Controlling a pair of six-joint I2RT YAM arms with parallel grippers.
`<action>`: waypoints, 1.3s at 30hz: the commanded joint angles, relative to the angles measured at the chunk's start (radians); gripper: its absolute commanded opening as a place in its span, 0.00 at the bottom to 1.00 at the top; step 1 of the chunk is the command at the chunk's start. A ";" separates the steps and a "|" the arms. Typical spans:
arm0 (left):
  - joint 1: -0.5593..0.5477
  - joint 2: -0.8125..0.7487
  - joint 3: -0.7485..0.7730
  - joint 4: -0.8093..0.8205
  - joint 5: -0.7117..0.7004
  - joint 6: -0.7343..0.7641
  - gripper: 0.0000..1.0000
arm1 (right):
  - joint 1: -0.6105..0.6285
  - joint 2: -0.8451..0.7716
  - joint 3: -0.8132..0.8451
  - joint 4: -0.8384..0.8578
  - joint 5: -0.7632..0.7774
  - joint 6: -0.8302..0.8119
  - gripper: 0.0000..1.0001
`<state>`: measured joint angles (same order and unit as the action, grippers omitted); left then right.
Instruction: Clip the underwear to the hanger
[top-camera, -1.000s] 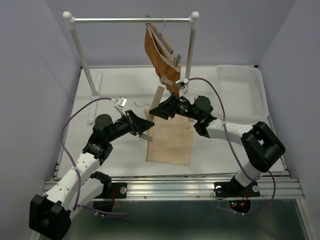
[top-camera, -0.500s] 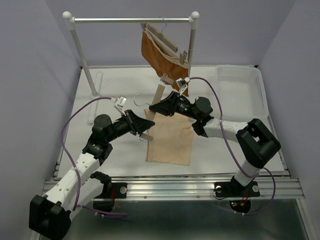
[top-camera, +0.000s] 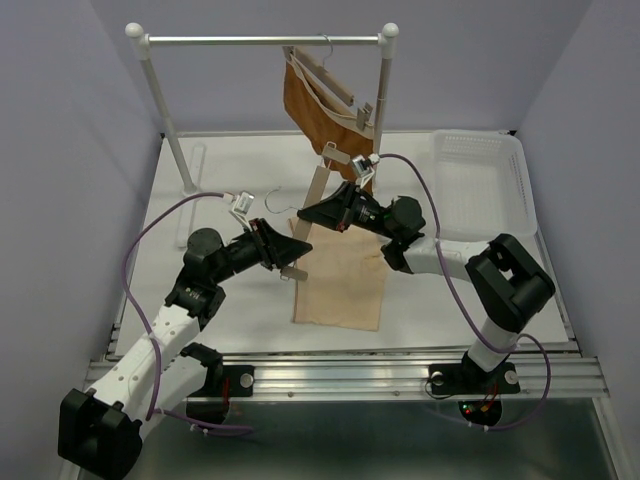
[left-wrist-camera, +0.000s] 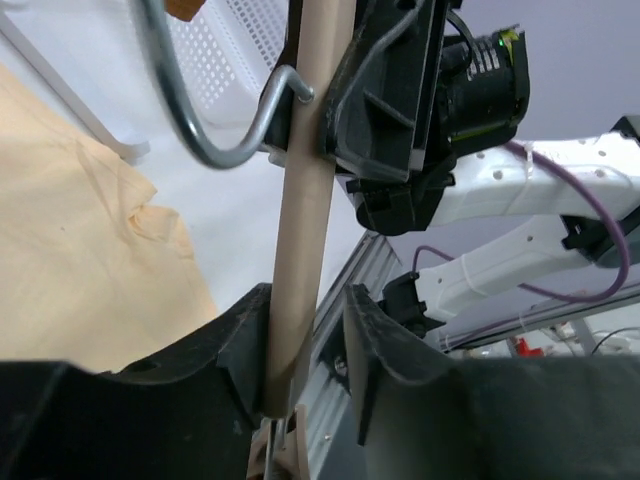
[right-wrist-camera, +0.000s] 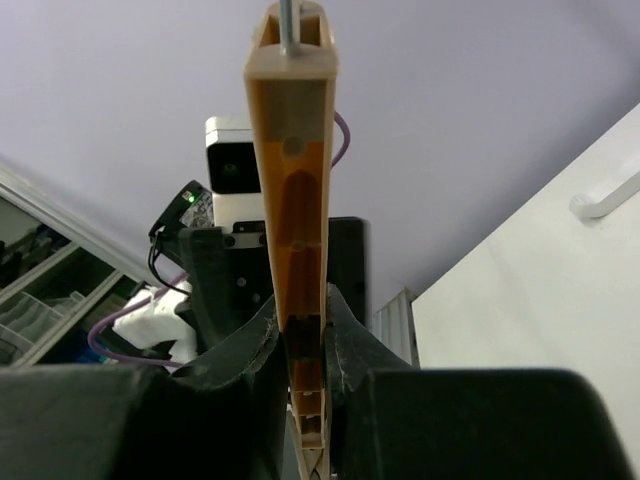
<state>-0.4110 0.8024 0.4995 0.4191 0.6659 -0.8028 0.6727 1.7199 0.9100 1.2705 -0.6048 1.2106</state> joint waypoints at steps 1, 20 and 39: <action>-0.005 -0.002 0.050 -0.020 0.020 0.024 0.78 | 0.002 -0.028 0.023 0.083 -0.007 -0.074 0.01; -0.005 -0.065 0.033 -0.120 0.089 0.060 0.99 | -0.074 -0.184 -0.071 -0.054 -0.067 -0.114 0.01; -0.011 -0.080 0.005 -0.082 0.130 0.051 0.99 | -0.074 -0.135 -0.010 -0.036 0.002 -0.077 0.01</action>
<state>-0.4171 0.7414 0.5148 0.2726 0.7708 -0.7639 0.5968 1.5684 0.8463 1.1610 -0.6426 1.1187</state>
